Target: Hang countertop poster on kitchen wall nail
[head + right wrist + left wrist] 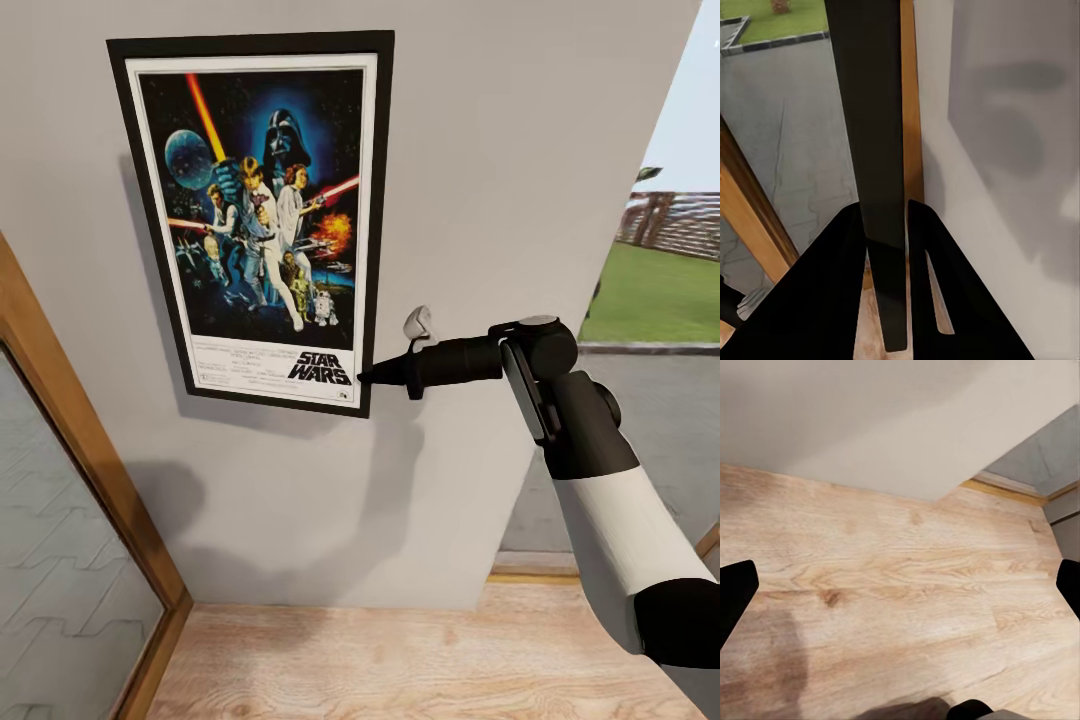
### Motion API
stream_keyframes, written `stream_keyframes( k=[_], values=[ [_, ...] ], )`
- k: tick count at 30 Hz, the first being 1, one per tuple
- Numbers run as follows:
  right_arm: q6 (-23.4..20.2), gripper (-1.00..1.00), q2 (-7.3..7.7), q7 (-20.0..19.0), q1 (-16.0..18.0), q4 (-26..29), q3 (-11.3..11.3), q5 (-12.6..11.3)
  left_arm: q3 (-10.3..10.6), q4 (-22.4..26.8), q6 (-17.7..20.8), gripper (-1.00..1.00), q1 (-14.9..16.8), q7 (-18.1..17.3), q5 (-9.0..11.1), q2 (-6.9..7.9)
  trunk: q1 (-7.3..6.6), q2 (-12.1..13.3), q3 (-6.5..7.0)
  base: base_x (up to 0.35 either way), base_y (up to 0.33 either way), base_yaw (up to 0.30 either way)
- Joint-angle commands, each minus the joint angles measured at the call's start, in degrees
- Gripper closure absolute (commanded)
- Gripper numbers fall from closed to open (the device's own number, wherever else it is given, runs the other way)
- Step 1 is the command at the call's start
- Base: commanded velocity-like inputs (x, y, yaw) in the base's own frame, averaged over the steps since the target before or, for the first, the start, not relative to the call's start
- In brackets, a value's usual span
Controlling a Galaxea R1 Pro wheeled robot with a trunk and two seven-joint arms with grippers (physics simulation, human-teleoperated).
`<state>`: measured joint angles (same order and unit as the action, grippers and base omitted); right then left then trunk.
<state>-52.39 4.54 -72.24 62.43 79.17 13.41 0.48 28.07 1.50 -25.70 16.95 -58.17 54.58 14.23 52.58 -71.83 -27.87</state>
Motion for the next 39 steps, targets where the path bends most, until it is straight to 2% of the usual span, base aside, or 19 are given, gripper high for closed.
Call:
stream_keyframes(
  k=[1,39],
  values=[
    [-0.5,1.00,0.03,-0.2,0.1,0.0,0.0,0.0,0.5,0.0,-0.2,-1.00,0.0,-0.1,0.4,0.01,-0.23,0.4,0.12,0.000,0.000,0.000],
    [-0.5,1.00,0.03,-0.2,0.1,0.0,0.0,0.0,0.5,0.0,-0.2,-1.00,0.0,-0.1,0.4,0.01,-8.57,15.6,6.95,0.000,0.000,0.000]
  ],
)
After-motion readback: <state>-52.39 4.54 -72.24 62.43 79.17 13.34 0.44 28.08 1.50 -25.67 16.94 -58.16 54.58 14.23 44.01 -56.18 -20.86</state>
